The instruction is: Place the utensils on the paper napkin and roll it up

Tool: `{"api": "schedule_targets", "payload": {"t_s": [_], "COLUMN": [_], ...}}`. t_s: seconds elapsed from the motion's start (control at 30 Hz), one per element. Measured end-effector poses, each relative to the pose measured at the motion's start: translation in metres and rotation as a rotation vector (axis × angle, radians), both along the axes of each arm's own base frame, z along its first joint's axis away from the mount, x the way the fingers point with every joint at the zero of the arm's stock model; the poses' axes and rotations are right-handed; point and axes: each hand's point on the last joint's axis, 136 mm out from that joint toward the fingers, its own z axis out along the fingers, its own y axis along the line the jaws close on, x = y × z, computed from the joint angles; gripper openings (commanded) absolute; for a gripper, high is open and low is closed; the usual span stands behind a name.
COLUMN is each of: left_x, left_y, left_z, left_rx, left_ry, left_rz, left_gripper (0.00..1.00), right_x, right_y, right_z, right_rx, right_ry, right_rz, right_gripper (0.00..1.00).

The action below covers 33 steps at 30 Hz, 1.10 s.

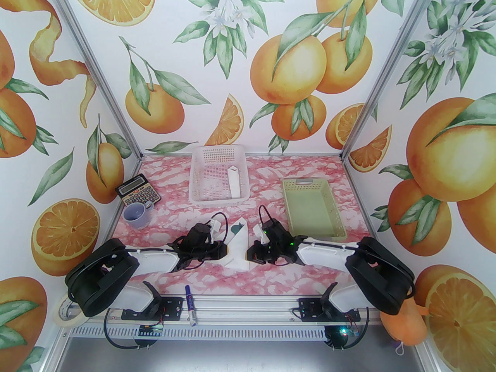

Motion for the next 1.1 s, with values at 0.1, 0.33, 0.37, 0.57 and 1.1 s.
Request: {"api": "schedule_targets", "payload": {"t_s": [0.1, 0.33, 0.37, 0.57, 1.1], "left_x": [0.0, 0.0, 0.0, 0.0, 0.0], "left_y": [0.0, 0.0, 0.0, 0.0, 0.0], "left_z": [0.0, 0.0, 0.0, 0.0, 0.0], "left_rx": [0.0, 0.0, 0.0, 0.0, 0.0], "left_ry": [0.0, 0.0, 0.0, 0.0, 0.0], "left_rz": [0.0, 0.0, 0.0, -0.001, -0.001], "left_gripper": [0.0, 0.0, 0.0, 0.0, 0.0], "right_x": [-0.002, -0.004, -0.005, -0.011, 0.023], "right_y": [0.0, -0.002, -0.003, -0.014, 0.002], "right_z": [-0.009, -0.011, -0.011, -0.006, 0.04], "right_rx": [-0.015, -0.02, -0.024, -0.052, 0.015], "right_ry": [0.019, 0.016, 0.014, 0.003, -0.164], "right_rz": [0.005, 0.013, 0.016, 0.028, 0.005], "right_gripper": [0.0, 0.0, 0.0, 0.0, 0.05]}}
